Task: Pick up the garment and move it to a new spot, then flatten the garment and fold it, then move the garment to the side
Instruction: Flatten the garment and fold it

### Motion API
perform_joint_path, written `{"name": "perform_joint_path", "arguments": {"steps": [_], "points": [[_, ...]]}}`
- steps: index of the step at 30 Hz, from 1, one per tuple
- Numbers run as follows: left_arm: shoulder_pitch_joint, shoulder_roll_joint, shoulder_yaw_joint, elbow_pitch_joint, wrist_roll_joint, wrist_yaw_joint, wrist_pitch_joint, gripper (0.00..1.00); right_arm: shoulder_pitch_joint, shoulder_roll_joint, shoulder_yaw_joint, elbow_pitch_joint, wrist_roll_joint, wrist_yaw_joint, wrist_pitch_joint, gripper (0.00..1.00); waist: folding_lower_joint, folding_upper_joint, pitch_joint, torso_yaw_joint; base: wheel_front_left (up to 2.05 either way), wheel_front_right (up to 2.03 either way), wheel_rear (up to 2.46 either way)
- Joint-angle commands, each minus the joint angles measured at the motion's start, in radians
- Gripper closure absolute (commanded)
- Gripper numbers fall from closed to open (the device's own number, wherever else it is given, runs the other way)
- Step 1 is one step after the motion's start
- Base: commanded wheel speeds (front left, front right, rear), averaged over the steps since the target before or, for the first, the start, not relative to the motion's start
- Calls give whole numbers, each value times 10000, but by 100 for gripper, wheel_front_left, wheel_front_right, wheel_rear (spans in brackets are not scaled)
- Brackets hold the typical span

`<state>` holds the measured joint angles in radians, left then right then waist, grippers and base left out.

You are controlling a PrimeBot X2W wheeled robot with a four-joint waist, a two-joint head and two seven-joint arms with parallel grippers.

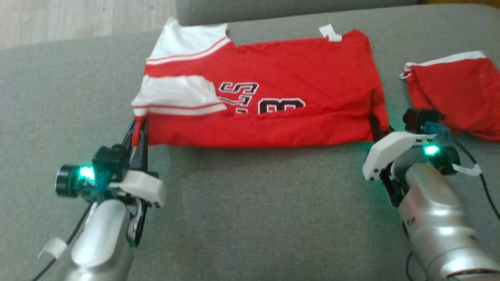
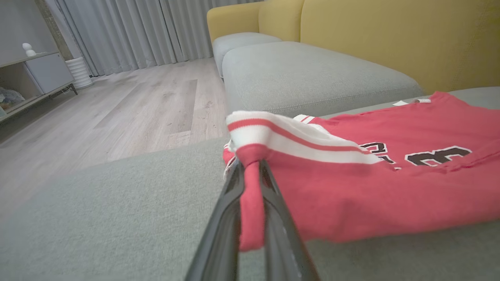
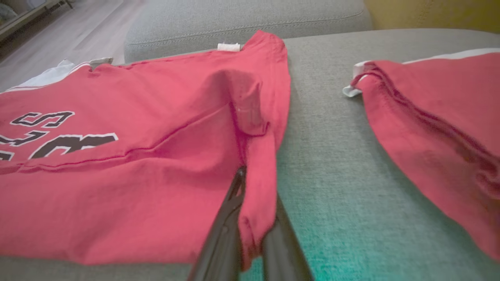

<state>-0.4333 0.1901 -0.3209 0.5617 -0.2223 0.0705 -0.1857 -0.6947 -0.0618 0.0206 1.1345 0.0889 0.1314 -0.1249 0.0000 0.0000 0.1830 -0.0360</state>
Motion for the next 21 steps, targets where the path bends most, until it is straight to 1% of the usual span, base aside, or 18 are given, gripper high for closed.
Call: {"name": "perform_joint_path", "arguments": {"steps": [1,7,12,15,18,21], "points": [[-165,376,343,-273,-119,71,-8,100,45,116,215,-363,100,-7,-137,100,0,0,-190,-54,0,0,0],[403,471,274,-338,-232,110,233,100,606,116,246,-815,99,-7,29,100,0,0,-713,-108,0,0,0],[1013,531,129,-422,-353,17,635,100,1291,116,303,-1219,285,-7,386,100,0,0,-1158,-190,0,0,0],[1652,585,17,-567,-454,4,1033,100,1930,116,516,-1703,433,-7,684,100,0,0,-1494,-341,0,0,0],[2396,506,56,-1123,-692,168,1331,100,2576,116,648,-2364,580,-7,1080,100,0,0,-1741,-476,0,0,0],[3008,553,14,-1708,-777,304,1644,100,3165,116,605,-3200,603,-7,1528,100,0,0,-1822,-555,0,0,0]]}}
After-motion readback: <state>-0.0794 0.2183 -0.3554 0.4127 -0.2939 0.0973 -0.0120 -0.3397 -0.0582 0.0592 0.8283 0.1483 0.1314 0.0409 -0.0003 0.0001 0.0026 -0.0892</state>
